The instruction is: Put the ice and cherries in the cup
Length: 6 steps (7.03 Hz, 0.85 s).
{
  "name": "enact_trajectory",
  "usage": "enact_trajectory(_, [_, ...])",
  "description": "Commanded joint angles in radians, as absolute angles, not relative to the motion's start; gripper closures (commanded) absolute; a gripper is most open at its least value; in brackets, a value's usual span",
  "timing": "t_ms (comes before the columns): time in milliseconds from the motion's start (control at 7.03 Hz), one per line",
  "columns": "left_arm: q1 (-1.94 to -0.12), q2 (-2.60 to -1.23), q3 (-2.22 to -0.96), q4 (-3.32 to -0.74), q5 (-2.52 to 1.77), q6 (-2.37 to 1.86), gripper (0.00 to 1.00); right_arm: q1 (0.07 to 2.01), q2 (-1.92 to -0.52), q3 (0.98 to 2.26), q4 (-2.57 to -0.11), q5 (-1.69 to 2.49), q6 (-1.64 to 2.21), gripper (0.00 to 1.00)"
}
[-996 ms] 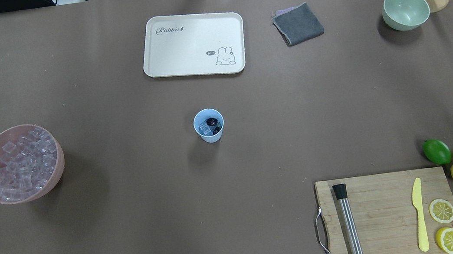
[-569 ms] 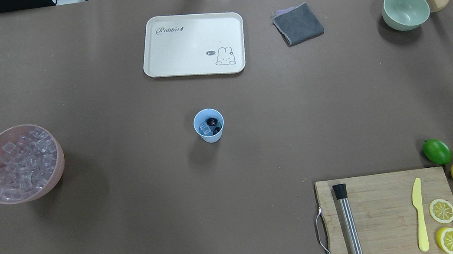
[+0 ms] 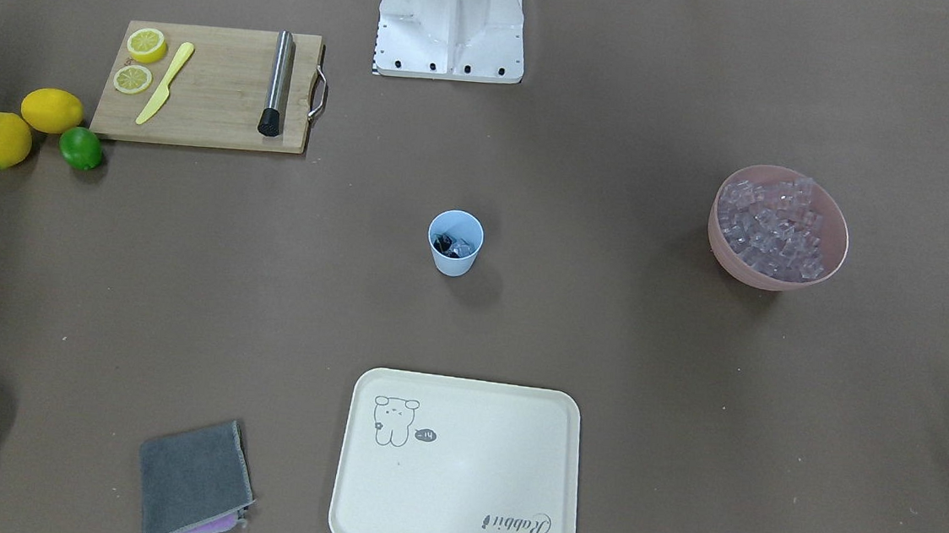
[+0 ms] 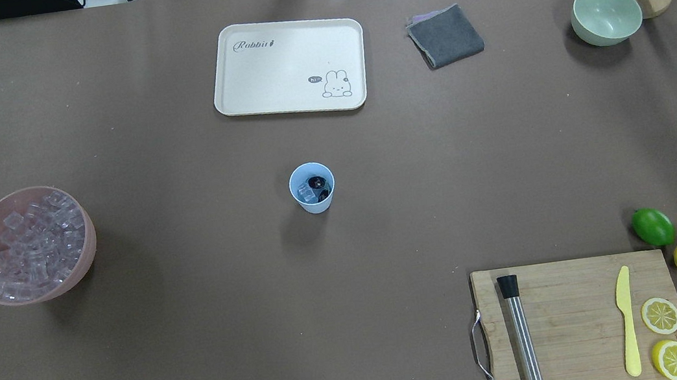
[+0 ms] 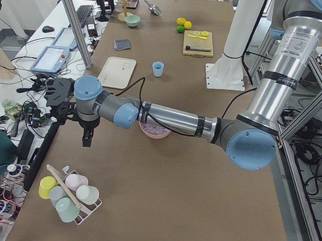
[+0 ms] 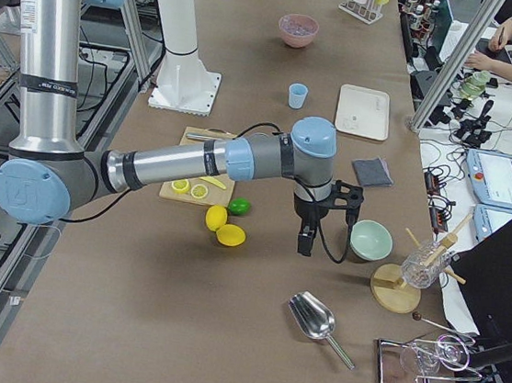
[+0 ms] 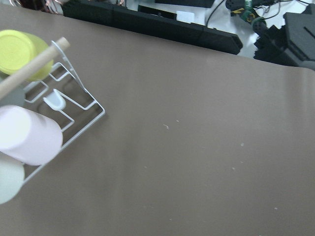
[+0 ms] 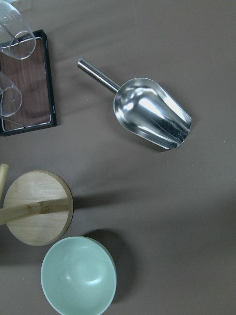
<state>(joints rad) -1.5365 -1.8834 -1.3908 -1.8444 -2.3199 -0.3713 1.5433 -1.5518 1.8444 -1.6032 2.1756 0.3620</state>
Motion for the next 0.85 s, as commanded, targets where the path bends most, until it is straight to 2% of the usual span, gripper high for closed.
enact_trajectory(0, [-1.528, -1.871, -1.353, -1.875, -2.292, -0.265, 0.02, 1.568, -1.548, 1.844, -1.608, 2.183, 0.362, 0.00])
enact_trajectory(285, [-1.526, -1.867, -1.357, -1.852, -2.293, -0.275, 0.02, 1.575, -1.549, 1.838, -1.614, 2.186, 0.348, 0.00])
enact_trajectory(569, [-1.526, -1.864, -1.356, -1.821, -2.351, -0.276, 0.02, 1.617, -1.543, 1.725, -1.605, 2.335, 0.264, 0.00])
enact_trajectory(711, [-1.528, -1.861, -1.356, -1.810, -2.393, -0.276, 0.02, 1.614, -1.539, 1.715, -1.603, 2.350, 0.258, 0.00])
